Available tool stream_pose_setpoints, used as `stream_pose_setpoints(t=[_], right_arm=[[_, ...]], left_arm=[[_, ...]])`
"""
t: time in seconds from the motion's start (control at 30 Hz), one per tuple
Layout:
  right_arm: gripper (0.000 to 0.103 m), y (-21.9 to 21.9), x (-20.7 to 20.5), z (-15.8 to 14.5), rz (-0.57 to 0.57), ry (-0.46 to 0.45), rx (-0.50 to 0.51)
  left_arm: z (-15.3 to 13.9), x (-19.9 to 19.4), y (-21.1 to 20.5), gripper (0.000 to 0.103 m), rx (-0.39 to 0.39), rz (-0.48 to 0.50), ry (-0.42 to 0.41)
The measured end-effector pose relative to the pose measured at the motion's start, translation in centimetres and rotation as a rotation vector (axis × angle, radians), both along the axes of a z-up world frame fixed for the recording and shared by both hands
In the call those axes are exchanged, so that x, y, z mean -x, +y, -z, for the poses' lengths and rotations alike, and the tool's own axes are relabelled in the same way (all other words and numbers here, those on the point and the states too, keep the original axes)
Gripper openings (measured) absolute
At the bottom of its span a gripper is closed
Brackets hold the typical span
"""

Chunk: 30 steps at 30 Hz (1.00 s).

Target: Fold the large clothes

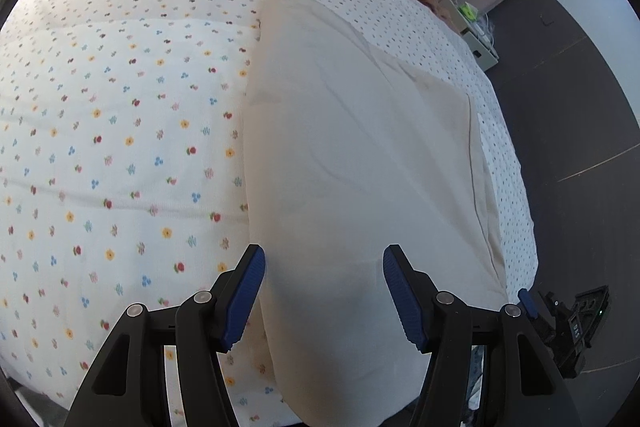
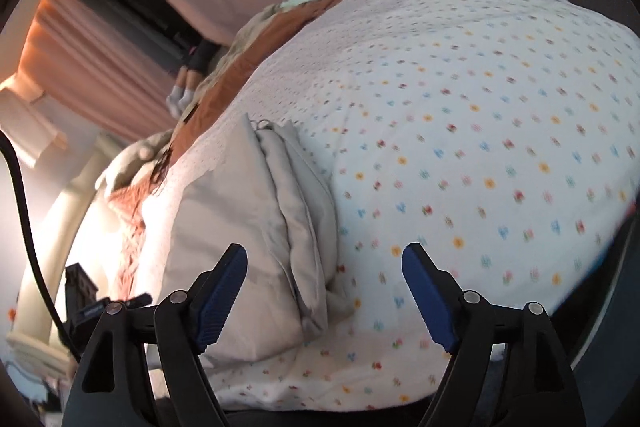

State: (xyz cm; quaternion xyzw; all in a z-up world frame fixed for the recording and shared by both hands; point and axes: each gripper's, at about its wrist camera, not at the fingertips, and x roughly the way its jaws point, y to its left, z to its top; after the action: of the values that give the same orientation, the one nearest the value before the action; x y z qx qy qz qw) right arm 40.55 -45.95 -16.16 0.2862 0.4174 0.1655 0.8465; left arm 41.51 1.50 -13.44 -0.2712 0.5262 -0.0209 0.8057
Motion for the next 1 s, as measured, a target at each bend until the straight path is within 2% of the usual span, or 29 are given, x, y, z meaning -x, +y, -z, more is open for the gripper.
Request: stream_pose_setpoints(t=[0.13, 0.33, 0.57, 0.8, 0.9, 1.0], right_arm=[[0.08, 0.6, -2.6, -0.3, -0.051, 0.018, 0.048], [0.08, 2.8, -6.7, 0.3, -0.175, 0.049, 0.041], [0.08, 6.5, -12.1, 2.5, -0.328, 0.134, 0.034], [0.08, 9.2, -17.4, 4.6, -0.411, 0.192, 0.019], [0.08, 11.1, -19.0, 5.0, -0.467, 0.188, 0.035], [0.08, 12.6, -20.4, 5.0, -0.513, 0.186, 0.03]], left_arm=[[0.4, -1.1, 0.5, 0.063, 0.003, 0.006, -0.002], [1.3, -2.8, 1.8, 0.063, 0.019, -0.009, 0.0], [2.0, -4.7, 3.0, 0.063, 0.005, -0.02, 0.001], [3.0, -7.2, 4.4, 0.063, 0.007, -0.028, -0.005], [3.3, -8.4, 4.9, 0.063, 0.0, -0.028, -0.013], [3.6, -9.7, 5.1, 0.059, 0.0, -0.017, -0.018]])
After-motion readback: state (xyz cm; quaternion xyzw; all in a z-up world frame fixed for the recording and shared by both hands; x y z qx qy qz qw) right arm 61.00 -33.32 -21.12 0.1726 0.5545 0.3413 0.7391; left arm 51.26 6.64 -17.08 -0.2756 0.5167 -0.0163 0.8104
